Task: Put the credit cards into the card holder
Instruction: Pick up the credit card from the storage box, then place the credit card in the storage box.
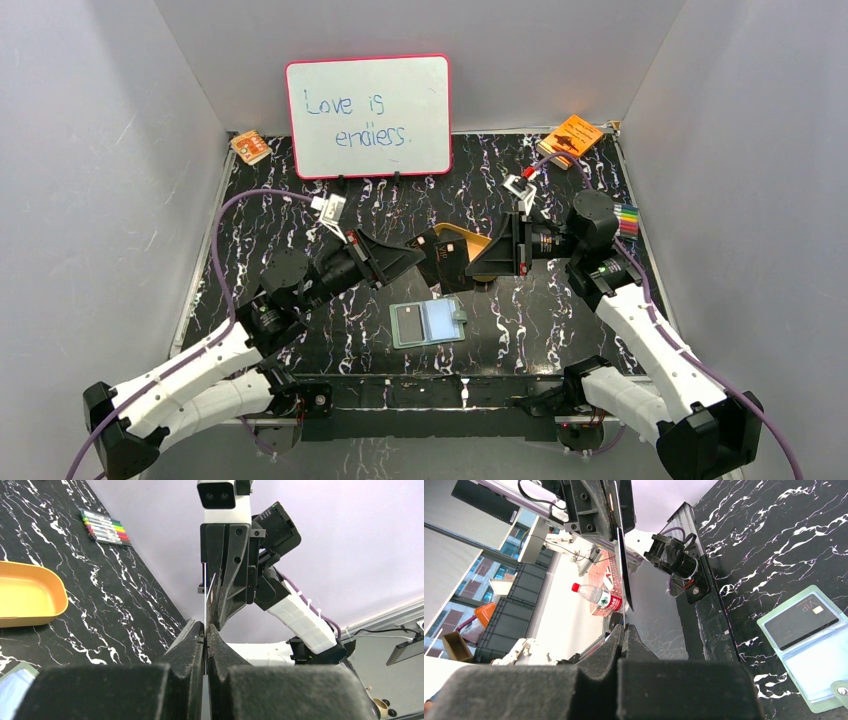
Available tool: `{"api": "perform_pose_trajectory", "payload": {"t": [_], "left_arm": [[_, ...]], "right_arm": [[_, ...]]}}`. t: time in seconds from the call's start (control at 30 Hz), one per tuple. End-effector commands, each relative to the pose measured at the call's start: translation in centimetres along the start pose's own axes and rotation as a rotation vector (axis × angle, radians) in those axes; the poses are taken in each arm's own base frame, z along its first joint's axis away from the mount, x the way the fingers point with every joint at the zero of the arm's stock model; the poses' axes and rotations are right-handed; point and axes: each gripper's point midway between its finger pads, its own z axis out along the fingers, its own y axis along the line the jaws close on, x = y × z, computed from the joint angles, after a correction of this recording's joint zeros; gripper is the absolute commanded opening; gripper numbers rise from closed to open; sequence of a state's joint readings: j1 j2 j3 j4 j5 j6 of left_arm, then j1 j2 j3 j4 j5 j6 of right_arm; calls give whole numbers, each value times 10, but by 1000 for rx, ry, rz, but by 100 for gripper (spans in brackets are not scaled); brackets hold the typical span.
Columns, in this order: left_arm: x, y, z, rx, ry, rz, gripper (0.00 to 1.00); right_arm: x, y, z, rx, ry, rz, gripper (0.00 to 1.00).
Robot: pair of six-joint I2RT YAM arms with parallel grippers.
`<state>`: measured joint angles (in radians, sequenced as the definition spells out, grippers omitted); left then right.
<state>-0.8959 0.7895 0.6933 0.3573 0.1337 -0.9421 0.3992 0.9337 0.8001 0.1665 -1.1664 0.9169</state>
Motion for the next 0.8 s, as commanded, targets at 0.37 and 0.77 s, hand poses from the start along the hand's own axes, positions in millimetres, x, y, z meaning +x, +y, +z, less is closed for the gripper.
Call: {"api": "perform_pose_trajectory", "payload": {"t": [0.37,0.77], "left_arm": [[-16,115,-8,-652,22,217,0],[34,244,89,-787,476,113,0]], "right_arm": [[-28,-91,-54,749,-238,-12,0],[29,-125,-88,951,-240,129,0]]}}
